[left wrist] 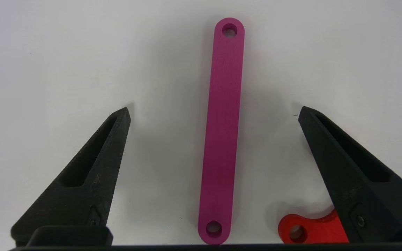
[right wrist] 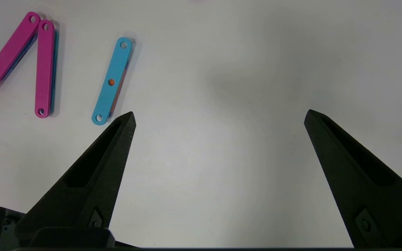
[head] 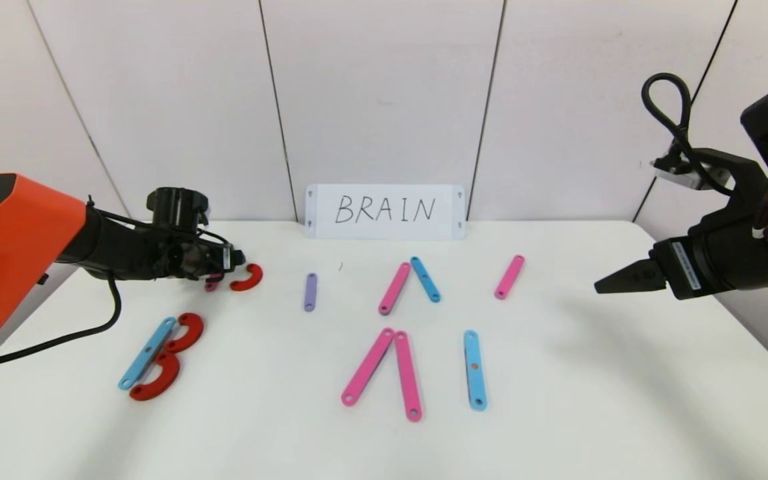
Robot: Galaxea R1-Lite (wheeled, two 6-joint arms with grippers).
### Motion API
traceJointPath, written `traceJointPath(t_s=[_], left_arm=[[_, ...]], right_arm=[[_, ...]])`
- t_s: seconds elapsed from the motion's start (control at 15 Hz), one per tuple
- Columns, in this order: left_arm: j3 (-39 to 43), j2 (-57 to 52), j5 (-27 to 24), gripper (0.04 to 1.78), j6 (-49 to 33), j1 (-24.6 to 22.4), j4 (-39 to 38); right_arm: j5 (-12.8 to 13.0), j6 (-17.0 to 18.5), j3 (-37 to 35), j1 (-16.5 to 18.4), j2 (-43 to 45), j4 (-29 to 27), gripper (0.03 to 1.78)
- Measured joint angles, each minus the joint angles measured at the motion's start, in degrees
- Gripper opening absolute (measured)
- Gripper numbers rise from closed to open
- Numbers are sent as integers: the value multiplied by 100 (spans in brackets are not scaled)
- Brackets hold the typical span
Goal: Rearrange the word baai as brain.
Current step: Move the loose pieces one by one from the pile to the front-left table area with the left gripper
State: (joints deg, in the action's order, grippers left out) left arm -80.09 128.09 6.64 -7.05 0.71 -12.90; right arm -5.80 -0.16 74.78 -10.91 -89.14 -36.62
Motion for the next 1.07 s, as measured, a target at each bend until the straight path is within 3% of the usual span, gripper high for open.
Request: traceJointPath(t_s=[0.53, 0.67, 0.87, 1.07], left_arm=[[-6, 57, -4, 168, 22, -7, 13], [-6, 69, 0, 159, 24, 0, 2], [-6, 77, -1, 126, 24, 0, -16], [-6, 74, -4, 71, 24, 0, -18]], right_arm=[[-4, 0, -9, -9, 0, 0, 170], [-4, 0, -6, -13, 0, 0, 170], [-1, -6, -13, -22, 0, -1, 170], [-1, -9, -13, -24, 0, -1, 170]])
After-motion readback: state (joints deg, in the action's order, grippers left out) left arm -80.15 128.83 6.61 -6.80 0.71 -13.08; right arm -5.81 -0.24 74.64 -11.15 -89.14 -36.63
